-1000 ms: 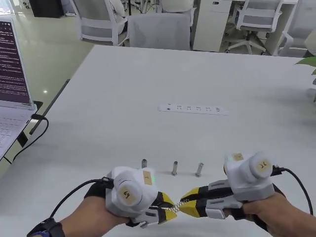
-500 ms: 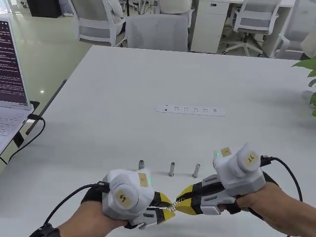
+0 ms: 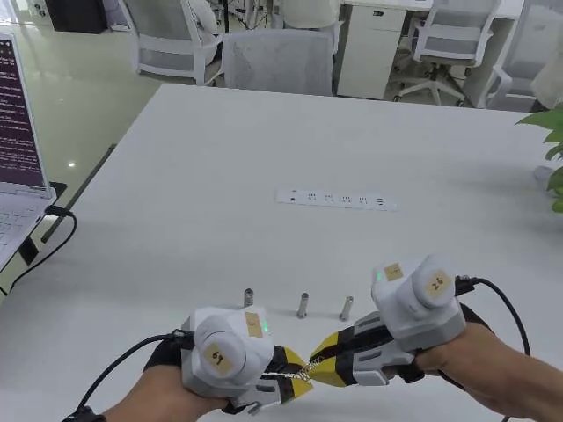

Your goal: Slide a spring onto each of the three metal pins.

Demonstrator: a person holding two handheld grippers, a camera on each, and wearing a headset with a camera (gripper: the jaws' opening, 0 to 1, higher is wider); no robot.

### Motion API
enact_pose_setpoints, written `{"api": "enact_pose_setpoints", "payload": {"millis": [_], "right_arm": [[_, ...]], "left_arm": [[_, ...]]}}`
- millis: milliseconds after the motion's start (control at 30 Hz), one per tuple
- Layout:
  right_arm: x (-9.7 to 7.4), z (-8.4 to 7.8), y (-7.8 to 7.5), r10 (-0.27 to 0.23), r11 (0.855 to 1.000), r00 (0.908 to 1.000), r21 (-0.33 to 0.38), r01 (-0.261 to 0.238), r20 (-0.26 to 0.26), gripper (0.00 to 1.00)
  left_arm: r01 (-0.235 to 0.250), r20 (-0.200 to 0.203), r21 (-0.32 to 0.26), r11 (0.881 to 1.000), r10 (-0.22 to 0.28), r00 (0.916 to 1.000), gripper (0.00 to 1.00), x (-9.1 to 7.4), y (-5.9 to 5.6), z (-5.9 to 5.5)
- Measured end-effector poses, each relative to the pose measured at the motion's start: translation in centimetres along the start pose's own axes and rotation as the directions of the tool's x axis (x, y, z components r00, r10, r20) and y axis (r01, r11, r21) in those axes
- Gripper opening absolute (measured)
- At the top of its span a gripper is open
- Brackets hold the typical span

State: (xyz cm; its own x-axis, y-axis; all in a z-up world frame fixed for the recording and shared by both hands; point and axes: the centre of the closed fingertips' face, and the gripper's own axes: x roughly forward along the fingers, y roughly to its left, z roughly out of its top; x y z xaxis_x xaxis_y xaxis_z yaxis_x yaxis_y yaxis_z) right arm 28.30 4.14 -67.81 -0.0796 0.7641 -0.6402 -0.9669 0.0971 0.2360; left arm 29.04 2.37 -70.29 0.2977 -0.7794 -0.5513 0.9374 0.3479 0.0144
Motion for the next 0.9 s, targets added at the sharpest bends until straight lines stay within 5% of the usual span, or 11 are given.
{"api": "enact_pose_setpoints", "payload": {"millis": [367,900], "right_arm": [[-0.3,0.1,0.5,0.028,0.998,0.9988,-0.064,-0.03,-0.04,0.09],[-0.4,-0.4,0.8,0.039,0.988,0.9914,-0.145,-0.057,-0.125,0.09]], "left_arm": [[0.01,0.054,-0.02,1.0,-0.009,0.9985,0.01,-0.4,-0.3,0.9],[0.036,0.042,0.002,0.999,-0.036,0.9985,0.01,-0.4,-0.7,1.4]]}}
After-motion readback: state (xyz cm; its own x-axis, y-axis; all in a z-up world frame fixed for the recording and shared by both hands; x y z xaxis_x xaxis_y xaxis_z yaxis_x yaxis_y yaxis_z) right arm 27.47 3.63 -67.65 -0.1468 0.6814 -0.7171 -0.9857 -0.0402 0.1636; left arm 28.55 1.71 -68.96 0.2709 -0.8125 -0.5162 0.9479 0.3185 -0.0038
